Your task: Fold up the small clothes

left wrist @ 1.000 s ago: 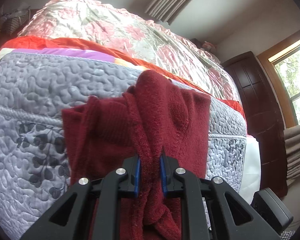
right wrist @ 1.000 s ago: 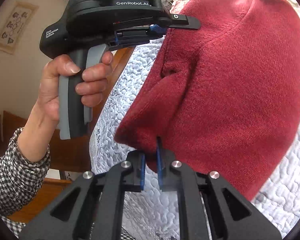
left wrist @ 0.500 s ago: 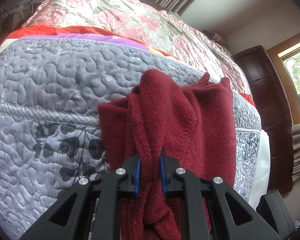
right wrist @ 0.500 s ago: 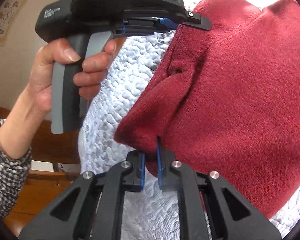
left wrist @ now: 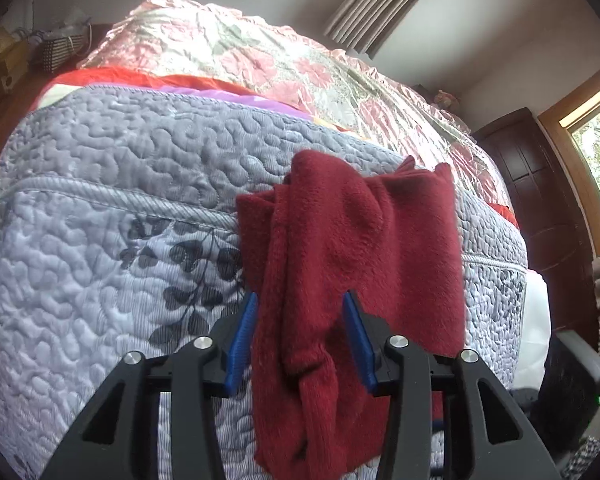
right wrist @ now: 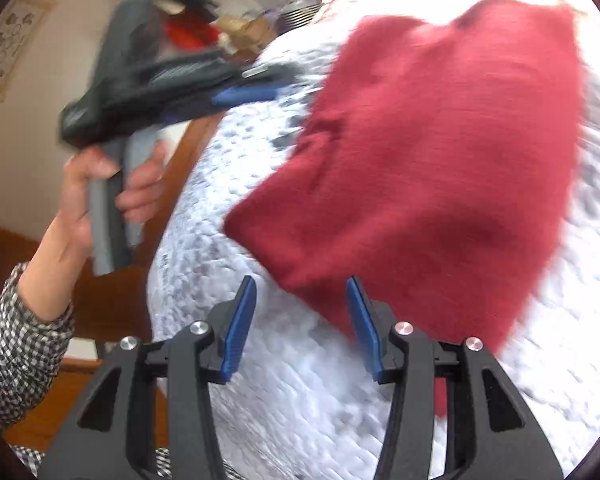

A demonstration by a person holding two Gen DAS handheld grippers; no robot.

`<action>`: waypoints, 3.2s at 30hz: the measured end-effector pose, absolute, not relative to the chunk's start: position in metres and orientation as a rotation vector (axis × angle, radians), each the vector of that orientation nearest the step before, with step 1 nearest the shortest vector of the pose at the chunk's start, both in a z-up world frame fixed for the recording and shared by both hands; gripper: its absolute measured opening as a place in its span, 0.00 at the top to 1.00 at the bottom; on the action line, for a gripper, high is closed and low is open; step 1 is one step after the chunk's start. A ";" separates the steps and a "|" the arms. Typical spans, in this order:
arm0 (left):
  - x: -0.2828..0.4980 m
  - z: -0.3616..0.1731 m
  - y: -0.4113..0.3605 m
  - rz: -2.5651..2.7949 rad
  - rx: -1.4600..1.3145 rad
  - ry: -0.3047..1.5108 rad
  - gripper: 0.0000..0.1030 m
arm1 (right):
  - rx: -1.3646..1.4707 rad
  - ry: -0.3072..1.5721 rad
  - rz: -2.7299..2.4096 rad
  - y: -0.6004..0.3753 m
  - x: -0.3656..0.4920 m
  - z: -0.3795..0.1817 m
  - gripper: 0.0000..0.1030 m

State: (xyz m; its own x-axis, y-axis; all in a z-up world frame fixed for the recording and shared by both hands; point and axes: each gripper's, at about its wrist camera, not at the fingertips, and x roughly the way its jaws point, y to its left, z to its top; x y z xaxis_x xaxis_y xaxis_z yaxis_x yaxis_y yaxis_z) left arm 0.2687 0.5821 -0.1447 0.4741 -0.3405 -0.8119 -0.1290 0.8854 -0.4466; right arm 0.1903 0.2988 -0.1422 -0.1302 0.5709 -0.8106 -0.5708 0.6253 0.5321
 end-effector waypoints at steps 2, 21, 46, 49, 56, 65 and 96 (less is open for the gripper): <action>0.246 -0.134 0.570 -0.143 -0.465 1.081 0.47 | 0.027 1.391 0.885 0.265 0.195 -0.140 0.51; 0.173 -0.202 0.570 -0.062 -0.651 1.179 0.92 | 0.206 1.462 0.645 0.179 0.185 -0.186 0.51; 0.177 -0.235 0.547 -0.133 -0.573 1.193 0.86 | 0.218 1.530 0.513 0.178 0.183 -0.230 0.78; 0.180 -0.218 0.548 -0.146 -0.574 1.199 0.80 | 0.150 1.517 0.538 0.176 0.187 -0.211 0.62; 0.210 -0.164 0.562 -0.107 -0.541 1.083 0.32 | 0.115 1.417 0.592 0.162 0.228 -0.173 0.53; 0.332 -0.165 0.563 -0.039 -0.472 1.079 0.32 | 0.141 1.401 0.561 0.164 0.294 -0.185 0.53; 0.295 -0.202 0.580 -0.198 -0.668 1.187 0.12 | 0.090 1.386 0.627 0.185 0.321 -0.178 0.37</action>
State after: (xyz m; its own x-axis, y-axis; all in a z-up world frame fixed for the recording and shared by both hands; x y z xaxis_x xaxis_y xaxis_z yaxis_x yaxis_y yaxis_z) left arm 0.2950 0.5798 -0.2021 0.3833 -0.4791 -0.7897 -0.1962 0.7932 -0.5765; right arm 0.3206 0.1853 -0.1785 0.0504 0.4625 -0.8852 -0.3596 0.8353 0.4159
